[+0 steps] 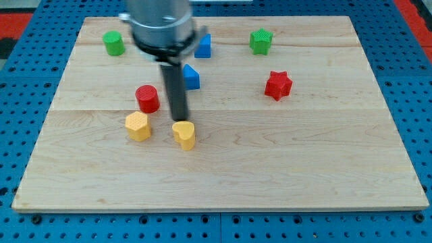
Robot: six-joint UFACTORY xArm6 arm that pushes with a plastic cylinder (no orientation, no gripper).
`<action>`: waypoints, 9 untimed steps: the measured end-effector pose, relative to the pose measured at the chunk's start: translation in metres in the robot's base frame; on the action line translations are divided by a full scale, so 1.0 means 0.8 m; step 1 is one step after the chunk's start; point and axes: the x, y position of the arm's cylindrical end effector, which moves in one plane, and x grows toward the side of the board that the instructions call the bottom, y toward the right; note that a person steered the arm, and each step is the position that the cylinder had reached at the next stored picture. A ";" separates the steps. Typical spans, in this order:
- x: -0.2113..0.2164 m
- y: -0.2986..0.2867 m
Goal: Move the red star parallel to the bottom of the green circle
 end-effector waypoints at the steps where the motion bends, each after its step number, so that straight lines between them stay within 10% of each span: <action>1: -0.002 0.116; 6: -0.088 0.212; 9: -0.174 0.007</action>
